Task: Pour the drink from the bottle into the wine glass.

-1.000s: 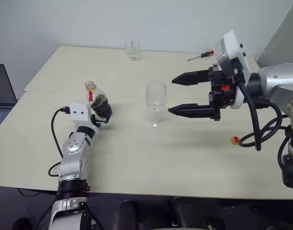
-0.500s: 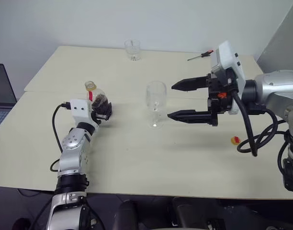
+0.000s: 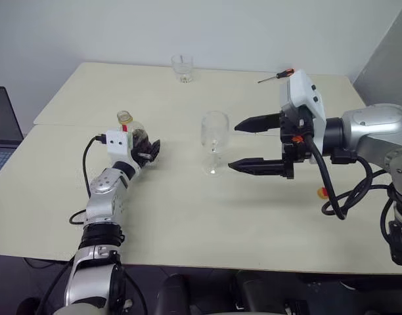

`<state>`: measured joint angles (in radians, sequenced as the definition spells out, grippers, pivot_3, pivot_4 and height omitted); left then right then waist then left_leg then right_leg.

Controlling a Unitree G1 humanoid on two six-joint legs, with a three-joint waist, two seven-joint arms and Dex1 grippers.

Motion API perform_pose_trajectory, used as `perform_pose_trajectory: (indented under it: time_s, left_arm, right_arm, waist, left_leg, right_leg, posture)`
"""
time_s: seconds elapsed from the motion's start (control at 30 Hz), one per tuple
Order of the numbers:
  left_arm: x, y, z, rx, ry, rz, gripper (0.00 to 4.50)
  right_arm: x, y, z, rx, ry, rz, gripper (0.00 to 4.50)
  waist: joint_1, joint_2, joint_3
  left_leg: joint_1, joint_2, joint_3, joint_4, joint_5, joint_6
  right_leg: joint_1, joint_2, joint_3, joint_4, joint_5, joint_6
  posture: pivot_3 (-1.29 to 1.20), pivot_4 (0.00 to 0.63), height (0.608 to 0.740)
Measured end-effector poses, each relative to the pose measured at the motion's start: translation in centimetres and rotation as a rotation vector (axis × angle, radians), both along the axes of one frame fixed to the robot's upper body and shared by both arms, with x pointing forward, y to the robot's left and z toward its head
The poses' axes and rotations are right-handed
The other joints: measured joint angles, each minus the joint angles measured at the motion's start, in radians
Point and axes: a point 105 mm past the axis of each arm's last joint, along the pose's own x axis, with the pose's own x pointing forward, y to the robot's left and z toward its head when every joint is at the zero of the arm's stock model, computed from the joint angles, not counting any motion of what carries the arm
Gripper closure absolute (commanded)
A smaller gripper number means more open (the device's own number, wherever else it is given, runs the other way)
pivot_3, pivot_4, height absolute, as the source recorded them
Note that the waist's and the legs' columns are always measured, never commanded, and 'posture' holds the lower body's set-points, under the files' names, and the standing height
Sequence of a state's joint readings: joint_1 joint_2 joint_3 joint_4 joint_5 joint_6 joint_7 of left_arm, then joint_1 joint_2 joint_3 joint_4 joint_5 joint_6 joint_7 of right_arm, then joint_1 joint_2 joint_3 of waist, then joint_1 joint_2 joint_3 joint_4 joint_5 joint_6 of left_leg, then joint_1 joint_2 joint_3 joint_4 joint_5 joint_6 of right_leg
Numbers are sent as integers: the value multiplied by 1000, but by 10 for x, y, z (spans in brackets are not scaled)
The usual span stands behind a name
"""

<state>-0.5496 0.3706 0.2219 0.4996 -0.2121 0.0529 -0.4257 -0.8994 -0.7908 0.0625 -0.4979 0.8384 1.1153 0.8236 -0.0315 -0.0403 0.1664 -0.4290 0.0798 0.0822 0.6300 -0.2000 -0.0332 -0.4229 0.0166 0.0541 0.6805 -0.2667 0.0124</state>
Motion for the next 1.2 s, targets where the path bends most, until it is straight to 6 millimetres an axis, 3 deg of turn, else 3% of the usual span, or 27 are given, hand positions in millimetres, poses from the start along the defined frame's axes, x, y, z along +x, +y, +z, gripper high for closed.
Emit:
perform_pose_trajectory:
  time_s: [0.23, 0.33, 0.47, 0.7, 0.8, 0.9, 1.0, 1.2]
  left_arm:
    - [1, -2, 1, 16, -3, -28, 3250]
    - [0, 0, 3, 33, -1, -29, 3584]
    - [-3, -7, 23, 101, -35, -109, 3642]
    - [6, -68, 116, 283, -249, -393, 3709]
    - [13, -89, 146, 386, -330, -457, 3709]
    - [22, -109, 153, 549, -363, -513, 3709]
    - [29, -120, 149, 635, -370, -543, 3710]
    - [37, -109, 122, 801, -336, -543, 3728]
  right_arm:
    - [0, -1, -2, -6, 4, -17, 0]
    - [2, -5, -3, -10, 5, -37, 0]
    - [6, -19, -4, 16, 4, -113, 0]
    - [8, -40, -33, 223, 12, -313, 0]
    - [8, -50, -50, 240, 17, -408, 0]
    - [11, -52, -66, 239, 23, -475, 0]
    - [12, -50, -64, 257, -3, -497, 0]
    - [6, -50, -68, 255, -18, -523, 0]
  waist:
    - [0, 0, 0]
    - [0, 0, 0]
    - [2, -1, 0]
    - [25, -1, 1]
    - [26, -1, 1]
    - [22, -1, 1]
    - [14, -1, 1]
    - [2, -1, 2]
  left_leg:
    - [-1, 0, -1, 0, 0, 0]
    - [-2, 0, -2, 0, 0, 0]
    - [-4, 0, -4, 0, 0, 0]
    - [-5, -2, -9, 4, 0, 0]
    - [-5, -2, -9, 4, 0, 0]
    - [-5, -2, -9, 5, 0, 0]
    - [-5, -2, -9, 5, 0, 0]
    - [-5, -1, -10, 3, 0, 0]
  right_leg:
    - [0, 0, -2, 0, 0, 0]
    - [0, 0, -3, 0, 0, 0]
    - [-1, -1, -7, 0, 0, 0]
    - [1, 0, -10, 0, -1, 1]
    - [2, 0, -9, 0, -3, 5]
    - [2, 0, -9, 0, -3, 5]
    - [2, 1, -9, 0, -3, 5]
    - [1, 1, -10, 0, -3, 5]
  posture:
    - [0, 150, 740]
    - [0, 150, 740]
    - [0, 150, 740]
    - [0, 150, 740]
    - [0, 150, 740]
    - [0, 150, 740]
    - [0, 150, 740]
    - [0, 150, 740]
